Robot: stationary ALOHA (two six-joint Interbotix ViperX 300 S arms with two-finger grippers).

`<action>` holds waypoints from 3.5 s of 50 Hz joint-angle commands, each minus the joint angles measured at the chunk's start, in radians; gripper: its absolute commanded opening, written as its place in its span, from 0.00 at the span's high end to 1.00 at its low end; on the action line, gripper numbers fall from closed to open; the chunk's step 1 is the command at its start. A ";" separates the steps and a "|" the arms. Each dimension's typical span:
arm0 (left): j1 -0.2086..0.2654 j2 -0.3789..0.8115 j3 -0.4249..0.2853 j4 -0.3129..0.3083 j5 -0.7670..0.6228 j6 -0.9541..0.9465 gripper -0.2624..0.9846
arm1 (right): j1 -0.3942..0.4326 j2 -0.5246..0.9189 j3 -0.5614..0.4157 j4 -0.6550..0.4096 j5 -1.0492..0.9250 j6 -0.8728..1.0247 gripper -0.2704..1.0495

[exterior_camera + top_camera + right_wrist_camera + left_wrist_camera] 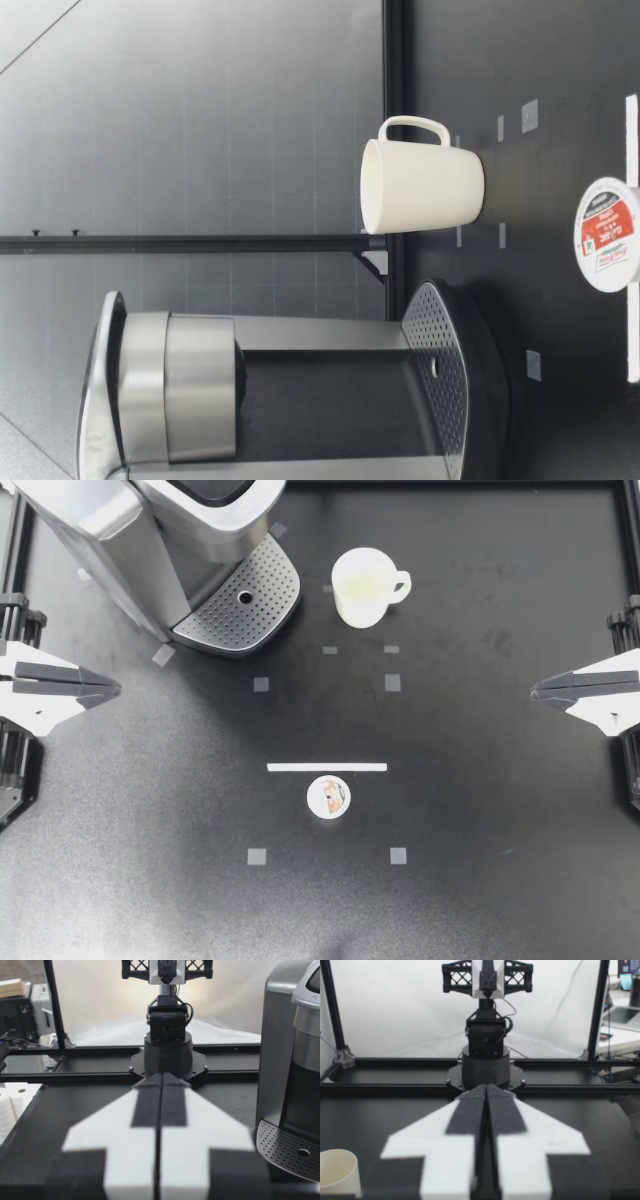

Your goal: Place the coffee capsule inside the capsule container, then place the cup onto the center of the cup tray.

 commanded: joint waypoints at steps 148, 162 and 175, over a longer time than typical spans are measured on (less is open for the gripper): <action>0.015 0.008 0.043 -0.003 -0.061 -0.002 0.68 | 0.081 1.180 -0.669 0.021 0.477 -0.008 0.33; 0.021 0.051 -0.002 -0.003 -0.011 -0.005 0.68 | 0.081 1.127 -0.666 0.023 0.480 -0.003 0.39; 0.114 0.232 -0.245 0.000 0.342 0.000 0.68 | 0.081 0.996 -0.640 0.032 0.486 0.008 0.39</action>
